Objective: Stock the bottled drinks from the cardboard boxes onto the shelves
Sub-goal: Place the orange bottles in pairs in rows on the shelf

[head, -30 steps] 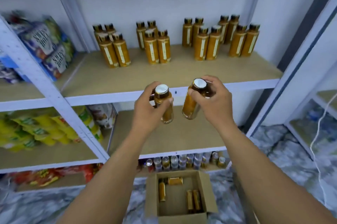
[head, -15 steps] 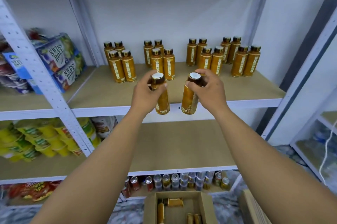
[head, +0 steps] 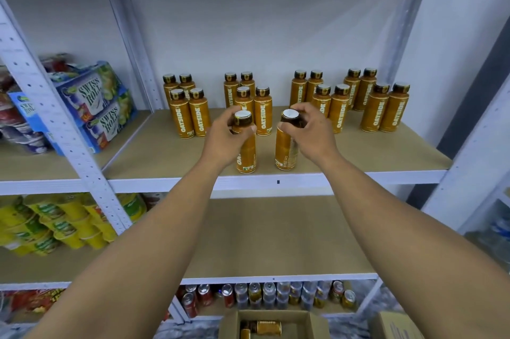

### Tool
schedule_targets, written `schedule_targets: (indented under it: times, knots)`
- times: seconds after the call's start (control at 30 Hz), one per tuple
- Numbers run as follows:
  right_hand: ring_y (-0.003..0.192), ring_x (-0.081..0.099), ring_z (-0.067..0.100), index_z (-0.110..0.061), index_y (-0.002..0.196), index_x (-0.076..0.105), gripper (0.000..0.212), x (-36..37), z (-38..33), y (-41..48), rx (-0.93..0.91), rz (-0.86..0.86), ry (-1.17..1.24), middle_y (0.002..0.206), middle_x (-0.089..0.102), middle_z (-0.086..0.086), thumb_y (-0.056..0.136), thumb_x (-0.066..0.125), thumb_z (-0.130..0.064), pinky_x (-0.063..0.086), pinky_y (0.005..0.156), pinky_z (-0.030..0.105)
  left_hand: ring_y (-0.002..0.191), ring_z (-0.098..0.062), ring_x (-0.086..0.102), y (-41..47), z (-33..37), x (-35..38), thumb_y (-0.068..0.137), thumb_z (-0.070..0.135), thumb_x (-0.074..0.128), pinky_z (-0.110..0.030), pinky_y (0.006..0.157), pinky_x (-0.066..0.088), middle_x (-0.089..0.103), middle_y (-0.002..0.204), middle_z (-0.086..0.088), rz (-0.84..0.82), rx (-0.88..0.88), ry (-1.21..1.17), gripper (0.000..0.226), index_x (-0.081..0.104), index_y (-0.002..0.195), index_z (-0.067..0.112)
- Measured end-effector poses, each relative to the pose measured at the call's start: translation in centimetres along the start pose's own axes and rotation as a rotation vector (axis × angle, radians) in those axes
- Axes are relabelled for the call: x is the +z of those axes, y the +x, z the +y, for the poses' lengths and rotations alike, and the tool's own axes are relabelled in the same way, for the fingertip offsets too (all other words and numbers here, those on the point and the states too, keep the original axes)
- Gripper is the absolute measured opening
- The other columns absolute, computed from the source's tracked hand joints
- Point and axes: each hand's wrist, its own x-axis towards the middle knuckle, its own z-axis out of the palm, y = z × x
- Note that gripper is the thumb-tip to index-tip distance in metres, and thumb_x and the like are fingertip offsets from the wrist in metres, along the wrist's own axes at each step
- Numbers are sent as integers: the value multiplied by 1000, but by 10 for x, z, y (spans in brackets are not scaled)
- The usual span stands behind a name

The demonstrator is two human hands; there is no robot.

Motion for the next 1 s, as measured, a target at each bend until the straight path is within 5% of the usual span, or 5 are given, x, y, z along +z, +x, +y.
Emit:
schedule_targets:
  times: [0.23, 0.5, 0.67, 0.8, 1.0]
  knots:
    - [113, 64, 9, -26, 126, 60, 47, 14, 9, 15, 0, -30, -4, 123, 70, -7, 85, 82, -32, 58, 95, 36, 126, -4, 49, 16, -7, 6, 92, 31, 76, -10, 81, 40, 58, 139, 13, -41, -2, 41, 61, 51, 147, 27]
    - [127, 57, 13, -28, 140, 54, 54, 15, 15, 26, -12, -88, -57, 136, 63, -6, 91, 74, -40, 51, 104, 35, 135, -11, 49, 29, -15, 11, 93, 39, 74, -17, 93, 43, 55, 147, 10, -64, 13, 64, 66, 44, 151, 32]
    - [138, 47, 14, -40, 158, 22, 88, 11, 34, 7, 23, -116, -52, 159, 42, -8, 87, 68, -63, 46, 108, 42, 134, -9, 44, 15, -27, 9, 87, 46, 79, -36, 105, 46, 40, 160, 9, -55, -34, -11, 92, 23, 159, 37]
    - [123, 55, 12, -43, 157, 18, 95, 20, 54, -10, 41, -147, -105, 151, 50, -4, 84, 79, -49, 52, 102, 40, 132, -15, 49, 2, -47, 13, 86, 29, 83, -42, 106, 49, 47, 155, 3, -96, -92, 27, 97, 21, 160, 34]
    - [137, 48, 17, -46, 158, 14, 90, 28, 58, -1, 30, -189, -91, 157, 42, -7, 92, 75, -34, 47, 108, 37, 132, -15, 51, 4, -54, 22, 87, 31, 81, -38, 104, 50, 48, 153, 5, -58, -82, 65, 93, 23, 160, 33]
